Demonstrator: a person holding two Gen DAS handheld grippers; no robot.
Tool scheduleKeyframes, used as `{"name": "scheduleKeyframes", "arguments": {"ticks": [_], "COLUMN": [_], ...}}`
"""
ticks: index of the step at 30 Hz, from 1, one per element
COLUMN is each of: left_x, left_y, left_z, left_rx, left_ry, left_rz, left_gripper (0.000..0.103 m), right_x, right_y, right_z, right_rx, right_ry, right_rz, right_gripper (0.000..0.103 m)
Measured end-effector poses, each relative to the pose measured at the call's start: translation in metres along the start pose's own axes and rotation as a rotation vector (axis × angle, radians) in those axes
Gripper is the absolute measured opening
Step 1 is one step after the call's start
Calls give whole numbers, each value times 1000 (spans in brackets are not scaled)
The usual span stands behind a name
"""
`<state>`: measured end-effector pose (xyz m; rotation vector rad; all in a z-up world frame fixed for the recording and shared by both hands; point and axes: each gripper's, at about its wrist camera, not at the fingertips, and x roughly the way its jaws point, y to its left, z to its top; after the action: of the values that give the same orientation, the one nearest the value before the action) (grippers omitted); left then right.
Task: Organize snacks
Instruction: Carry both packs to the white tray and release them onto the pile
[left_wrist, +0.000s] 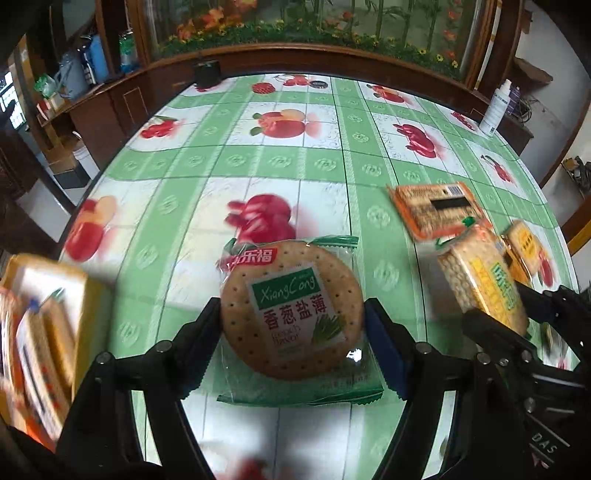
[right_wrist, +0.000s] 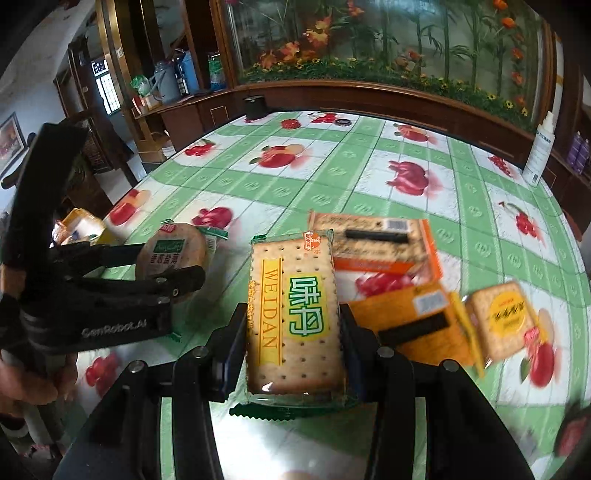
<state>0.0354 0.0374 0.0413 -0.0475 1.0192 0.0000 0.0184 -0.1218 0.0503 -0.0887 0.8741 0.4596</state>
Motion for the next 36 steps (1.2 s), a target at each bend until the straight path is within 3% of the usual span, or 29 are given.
{"name": "scheduleKeyframes", "arguments": {"ticks": [18, 36], "left_x": [-56, -102], "left_y": [18, 73], "left_z": [-71, -90], "left_rx": [43, -6], "left_ry": [-122, -206], "left_rz": [50, 100], "left_gripper": [77, 77], "right_x": [-31, -45], "right_y": [52, 115], "right_z": [-50, -36], "right_rx": [32, -76], "right_ry": [-41, -85], "right_rz": [9, 82], "right_gripper": [46, 46]}}
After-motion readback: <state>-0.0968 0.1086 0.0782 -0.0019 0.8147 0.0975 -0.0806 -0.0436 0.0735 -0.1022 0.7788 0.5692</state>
